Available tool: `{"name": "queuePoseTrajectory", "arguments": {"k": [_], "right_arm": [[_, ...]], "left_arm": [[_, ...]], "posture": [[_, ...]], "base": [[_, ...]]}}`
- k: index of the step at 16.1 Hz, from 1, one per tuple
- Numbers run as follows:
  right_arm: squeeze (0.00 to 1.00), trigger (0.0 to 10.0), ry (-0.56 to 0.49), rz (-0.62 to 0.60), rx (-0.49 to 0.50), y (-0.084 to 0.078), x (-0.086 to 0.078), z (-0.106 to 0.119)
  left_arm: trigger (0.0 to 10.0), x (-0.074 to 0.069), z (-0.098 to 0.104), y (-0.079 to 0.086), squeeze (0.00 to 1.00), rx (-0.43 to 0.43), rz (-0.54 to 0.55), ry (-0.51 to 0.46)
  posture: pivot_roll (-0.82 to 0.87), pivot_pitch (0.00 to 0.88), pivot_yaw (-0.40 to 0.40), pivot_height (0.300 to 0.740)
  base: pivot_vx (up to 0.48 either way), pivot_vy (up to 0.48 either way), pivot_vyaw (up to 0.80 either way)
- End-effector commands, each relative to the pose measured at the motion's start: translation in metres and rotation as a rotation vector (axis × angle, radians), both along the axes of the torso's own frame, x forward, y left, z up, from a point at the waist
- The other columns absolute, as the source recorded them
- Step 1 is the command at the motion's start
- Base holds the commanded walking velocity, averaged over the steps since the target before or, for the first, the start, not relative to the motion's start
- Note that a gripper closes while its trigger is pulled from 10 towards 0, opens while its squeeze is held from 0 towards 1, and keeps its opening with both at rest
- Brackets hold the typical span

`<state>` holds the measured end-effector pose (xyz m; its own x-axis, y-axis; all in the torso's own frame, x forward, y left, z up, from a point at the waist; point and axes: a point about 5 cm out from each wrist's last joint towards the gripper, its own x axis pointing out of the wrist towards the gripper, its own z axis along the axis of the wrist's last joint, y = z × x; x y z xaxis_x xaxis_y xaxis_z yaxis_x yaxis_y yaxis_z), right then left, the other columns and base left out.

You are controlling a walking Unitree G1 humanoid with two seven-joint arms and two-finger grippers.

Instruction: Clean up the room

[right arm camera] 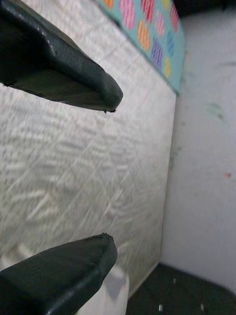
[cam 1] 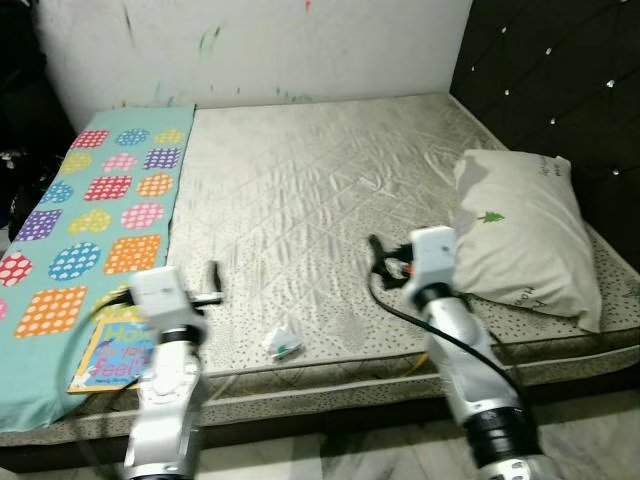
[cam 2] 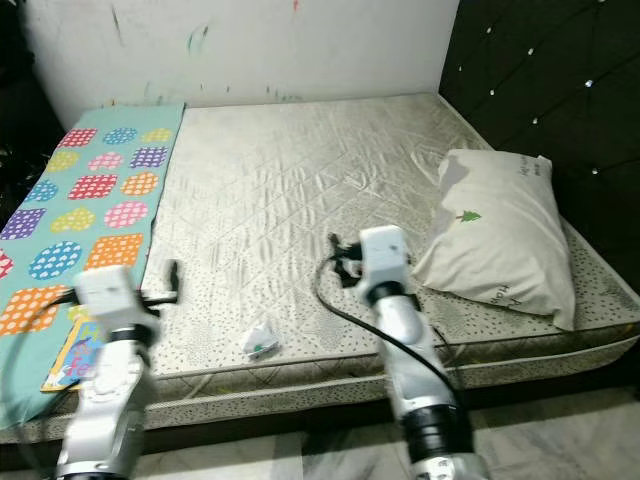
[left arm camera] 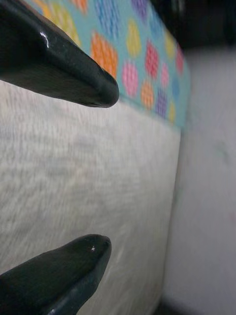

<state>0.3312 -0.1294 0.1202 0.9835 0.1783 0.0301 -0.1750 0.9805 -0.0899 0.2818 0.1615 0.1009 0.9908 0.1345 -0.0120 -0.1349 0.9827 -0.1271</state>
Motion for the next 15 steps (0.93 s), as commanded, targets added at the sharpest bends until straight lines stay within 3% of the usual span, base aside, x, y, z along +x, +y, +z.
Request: {"name": "queuePoseTrajectory", "arguments": {"k": [1, 4, 7, 11, 15], "right_arm": [[0.0, 10.0, -0.012, -0.005, 0.018, 0.0001, 0.0006, 0.0022], [0.0, 10.0, -0.034, 0.016, -0.018, 0.0017, 0.0026, 0.0058], [0.0, 10.0, -0.04, 0.026, -0.001, 0.0046, 0.0023, 0.0072], [0.0, 10.0, -0.023, 0.021, 0.026, 0.0037, 0.0, 0.0038], [0.0, 10.0, -0.024, 0.021, 0.019, 0.0033, 0.0003, 0.0045]], "left_arm": [[10.0, 0.0013, 0.004, 0.0009, 0.0, 0.01, -0.023, -0.022], [10.0, 0.0021, 0.0049, -0.0002, 0.0, 0.026, -0.043, -0.031], [10.0, 0.0018, 0.006, -0.0026, 0.0, 0.022, -0.057, -0.039], [10.0, 0.0005, 0.003, -0.0044, 0.0, 0.013, -0.068, -0.03], [10.0, 0.0002, 0.0037, -0.0052, 0.0, -0.001, -0.073, -0.032]], "posture": [[-0.01, 0.03, -0.003, 0.74], [-0.01, 0.019, -0.005, 0.74], [-0.01, 0.015, -0.006, 0.74], [-0.01, 0.027, -0.01, 0.74], [-0.02, 0.037, -0.009, 0.74]], "base": [[0.0, 0.0, 0.0], [0.0, 0.0, 0.0], [0.0, 0.0, 0.53], [0.0, 0.0, 0.0], [0.275, 0.0, 0.0]]}}
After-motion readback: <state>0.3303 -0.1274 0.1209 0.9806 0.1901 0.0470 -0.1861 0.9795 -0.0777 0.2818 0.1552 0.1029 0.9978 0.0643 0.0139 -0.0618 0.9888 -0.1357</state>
